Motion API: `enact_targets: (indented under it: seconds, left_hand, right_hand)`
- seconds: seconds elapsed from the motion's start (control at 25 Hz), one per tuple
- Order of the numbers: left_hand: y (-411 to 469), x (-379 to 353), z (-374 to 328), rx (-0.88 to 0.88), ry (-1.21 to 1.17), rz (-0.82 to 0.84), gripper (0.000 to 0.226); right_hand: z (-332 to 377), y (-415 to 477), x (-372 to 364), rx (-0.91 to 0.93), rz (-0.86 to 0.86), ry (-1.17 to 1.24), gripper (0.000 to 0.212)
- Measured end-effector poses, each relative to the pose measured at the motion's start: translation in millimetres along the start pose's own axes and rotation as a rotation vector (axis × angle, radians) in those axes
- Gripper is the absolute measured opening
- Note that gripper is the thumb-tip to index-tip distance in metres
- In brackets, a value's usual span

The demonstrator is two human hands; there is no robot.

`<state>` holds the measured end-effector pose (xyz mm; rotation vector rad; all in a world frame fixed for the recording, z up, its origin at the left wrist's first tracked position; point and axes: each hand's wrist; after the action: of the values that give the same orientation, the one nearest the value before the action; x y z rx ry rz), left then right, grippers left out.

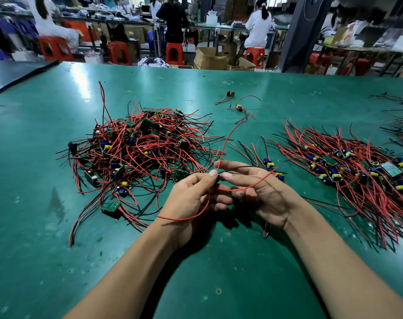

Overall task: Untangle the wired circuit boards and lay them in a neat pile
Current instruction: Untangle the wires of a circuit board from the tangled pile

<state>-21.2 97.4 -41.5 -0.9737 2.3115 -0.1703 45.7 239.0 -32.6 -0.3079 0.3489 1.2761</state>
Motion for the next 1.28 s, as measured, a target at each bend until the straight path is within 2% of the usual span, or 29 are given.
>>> enact_targets:
  seconds: [0.16, 0.32, 0.44, 0.56, 0.68, 0.84, 0.96, 1.12, 1.2, 1.28]
  left_hand:
    - [-1, 2, 0, 0.031, 0.062, 0.073, 0.024]
    - [-2, 4, 2, 0.042, 0.128, 0.130, 0.016]
    - [-2, 3, 4, 0.021, 0.195, 0.109, 0.008]
    - [-2, 2, 6, 0.005, 0.203, 0.081, 0.015]
    - [-2, 0, 6, -0.018, 0.216, 0.046, 0.016]
    - [-1, -5, 9, -0.067, 0.211, -0.071, 0.028]
    - [-2, -8, 9, -0.063, 0.187, -0.112, 0.031]
    - [-1, -9, 7, -0.022, 0.114, -0.136, 0.027]
    - [-1, -9, 7, -0.010, 0.085, -0.146, 0.024]
    - [-2, -8, 8, 0.004, 0.070, -0.139, 0.020]
  right_hand:
    - [-3, 3, -2, 0.061, -0.089, -0.104, 0.022]
    - [-5, 4, -3, 0.093, -0.125, -0.121, 0.022]
    - [-7, 4, -4, 0.091, -0.102, -0.120, 0.017]
    - [-5, 4, -1, 0.084, -0.046, -0.101, 0.019]
    - [-4, 4, 0, 0.066, -0.061, -0.117, 0.020]
    - [-6, 4, -3, 0.201, -0.091, -0.355, 0.015]
    - [-8, 4, -5, 0.219, -0.106, -0.432, 0.019]
    - [-7, 5, -6, 0.208, -0.174, -0.525, 0.021]
    - [-7, 8, -2, 0.242, -0.257, -0.630, 0.020]
    - [-7, 12, 2, 0.268, -0.340, -0.632, 0.018]
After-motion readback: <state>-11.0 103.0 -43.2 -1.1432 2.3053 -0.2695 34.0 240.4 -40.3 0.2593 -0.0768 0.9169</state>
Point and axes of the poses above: each hand's wrist, its own y-axis towards the middle knuckle, its own x-axis out of the back of the hand, z = x × y, and after that the axes turned 11 degrees about x, right-handed
